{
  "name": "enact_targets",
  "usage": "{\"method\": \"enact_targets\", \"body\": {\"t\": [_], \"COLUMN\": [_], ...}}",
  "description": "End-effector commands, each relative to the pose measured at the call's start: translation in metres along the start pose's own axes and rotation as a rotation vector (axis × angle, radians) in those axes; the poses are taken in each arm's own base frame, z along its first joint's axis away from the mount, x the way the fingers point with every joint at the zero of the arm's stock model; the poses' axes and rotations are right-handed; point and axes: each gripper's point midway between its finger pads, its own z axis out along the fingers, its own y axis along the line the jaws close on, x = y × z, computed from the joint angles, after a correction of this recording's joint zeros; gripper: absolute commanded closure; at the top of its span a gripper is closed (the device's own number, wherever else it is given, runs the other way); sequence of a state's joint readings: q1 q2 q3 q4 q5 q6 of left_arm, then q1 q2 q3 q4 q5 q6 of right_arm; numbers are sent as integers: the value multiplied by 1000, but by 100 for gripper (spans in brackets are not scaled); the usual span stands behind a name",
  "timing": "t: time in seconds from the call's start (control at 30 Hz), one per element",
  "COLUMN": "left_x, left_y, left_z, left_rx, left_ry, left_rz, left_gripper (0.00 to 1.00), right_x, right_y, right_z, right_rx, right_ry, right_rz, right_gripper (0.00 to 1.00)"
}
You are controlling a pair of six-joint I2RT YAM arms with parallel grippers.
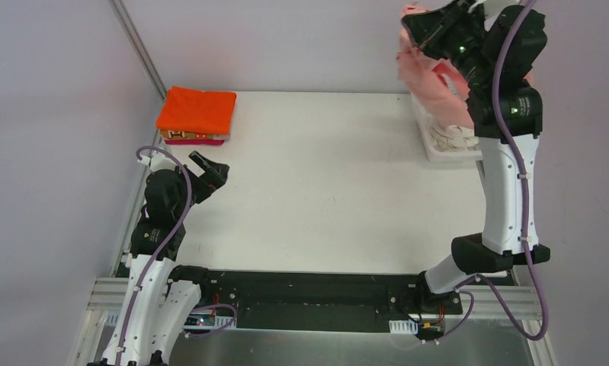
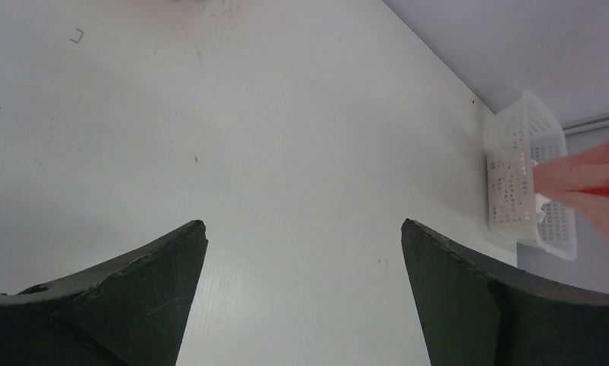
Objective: Fold and stack the t-shirts
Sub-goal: Move the tshirt to the center of the board
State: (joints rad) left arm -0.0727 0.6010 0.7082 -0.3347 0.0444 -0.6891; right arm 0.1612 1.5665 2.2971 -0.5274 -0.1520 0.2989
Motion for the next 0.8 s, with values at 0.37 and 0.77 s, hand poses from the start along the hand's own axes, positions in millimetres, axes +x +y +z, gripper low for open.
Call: {"method": "enact_targets", "body": {"t": [0.37, 0.77], "left_x": [3, 17], "left_y": [-8, 4], "left_z": [-16, -7], "left_rx": [16, -42], "left_ry": [33, 90], "left_rz": [-57, -69], "left_gripper": [0, 0], "right_x": [43, 180], "right_y": [178, 56], "right_z": [-20, -22], "right_rx": [-464, -56], "right_ry": [41, 347], "right_rz": [75, 21], "right_gripper": [100, 100]}}
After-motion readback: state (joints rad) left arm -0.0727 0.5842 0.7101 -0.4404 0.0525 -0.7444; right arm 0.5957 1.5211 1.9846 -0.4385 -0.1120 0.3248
